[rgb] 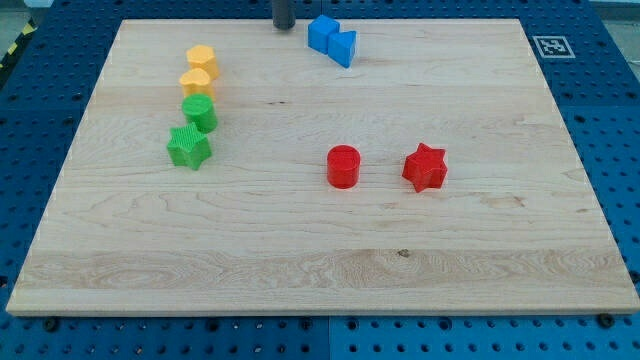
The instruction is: Move the blue blocks above the red star
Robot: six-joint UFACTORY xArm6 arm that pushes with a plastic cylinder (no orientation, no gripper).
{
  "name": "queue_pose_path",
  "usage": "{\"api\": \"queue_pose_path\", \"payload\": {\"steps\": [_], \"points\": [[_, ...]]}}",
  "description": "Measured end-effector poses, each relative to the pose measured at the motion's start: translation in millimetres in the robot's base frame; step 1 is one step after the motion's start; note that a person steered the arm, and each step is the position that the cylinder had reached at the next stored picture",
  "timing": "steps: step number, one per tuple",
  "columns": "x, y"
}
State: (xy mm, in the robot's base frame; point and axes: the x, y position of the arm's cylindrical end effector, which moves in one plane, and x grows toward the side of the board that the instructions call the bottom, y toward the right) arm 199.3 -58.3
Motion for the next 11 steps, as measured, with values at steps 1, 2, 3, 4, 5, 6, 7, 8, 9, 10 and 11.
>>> {"api": "queue_pose_path", "payload": {"steps": [1, 2, 3, 4, 5, 6, 7, 8, 9, 10, 11], "points": [[5, 8], [14, 29], [36, 44], [52, 65], [56, 91], [58, 120], [60, 151], [63, 185], [68, 214], [76, 231], [95, 232]]}}
